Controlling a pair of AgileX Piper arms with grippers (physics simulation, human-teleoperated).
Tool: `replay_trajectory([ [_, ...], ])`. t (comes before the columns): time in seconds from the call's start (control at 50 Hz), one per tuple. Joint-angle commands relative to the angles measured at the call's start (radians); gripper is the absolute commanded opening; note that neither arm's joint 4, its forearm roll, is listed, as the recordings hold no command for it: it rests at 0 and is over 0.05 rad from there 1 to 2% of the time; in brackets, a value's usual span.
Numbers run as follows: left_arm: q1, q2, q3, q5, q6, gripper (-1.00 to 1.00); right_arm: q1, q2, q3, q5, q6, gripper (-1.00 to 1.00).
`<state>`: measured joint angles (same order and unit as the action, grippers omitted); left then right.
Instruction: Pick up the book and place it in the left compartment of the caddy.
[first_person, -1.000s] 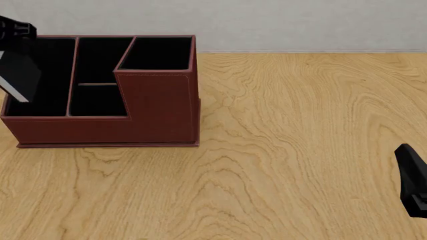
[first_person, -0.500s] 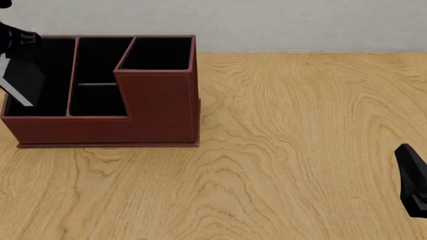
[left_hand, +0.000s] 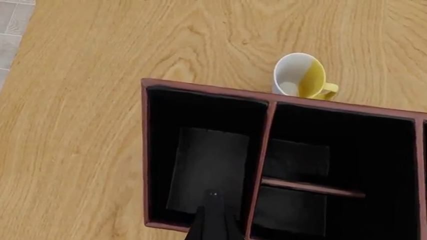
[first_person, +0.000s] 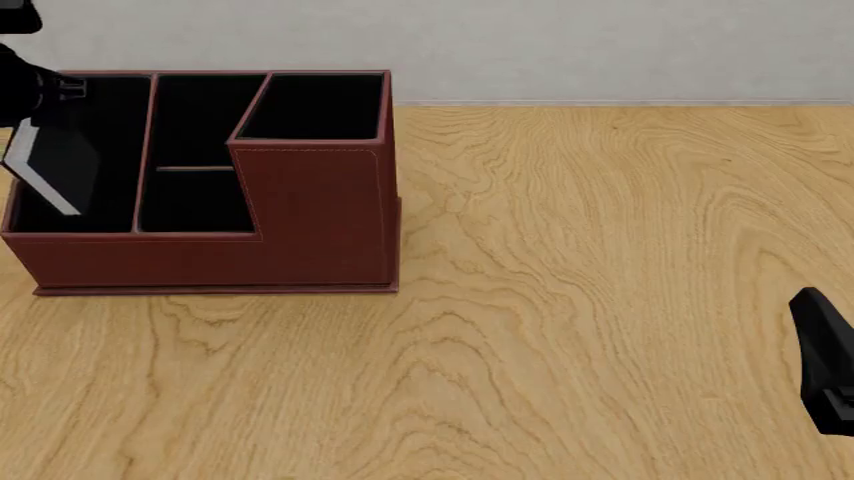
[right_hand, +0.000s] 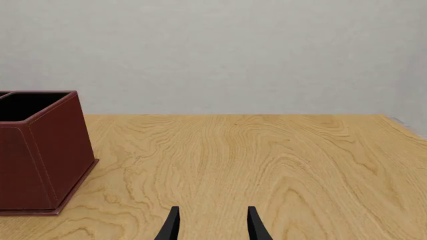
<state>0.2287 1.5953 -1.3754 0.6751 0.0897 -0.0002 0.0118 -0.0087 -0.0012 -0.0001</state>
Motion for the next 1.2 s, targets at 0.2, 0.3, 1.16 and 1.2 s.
replay_trajectory([
  [0.2, 0.029, 0.044, -0.004, -0.065, 0.029, -1.0, 0.0, -0.003, 0.002, 0.001, 0.0, 1.0],
  [0.3, 0.036, 0.048, -0.006, -0.073, 0.034, -1.0, 0.0, -0.003, 0.002, 0.001, 0.0, 1.0],
  [1.16, 0.026, 0.106, 0.019, -0.161, 0.034, -1.0, 0.0, -0.003, 0.002, 0.001, 0.0, 1.0],
  [1.2, 0.026, 0.109, 0.022, -0.165, 0.034, -1.0, 0.0, -0.003, 0.002, 0.001, 0.0, 1.0],
])
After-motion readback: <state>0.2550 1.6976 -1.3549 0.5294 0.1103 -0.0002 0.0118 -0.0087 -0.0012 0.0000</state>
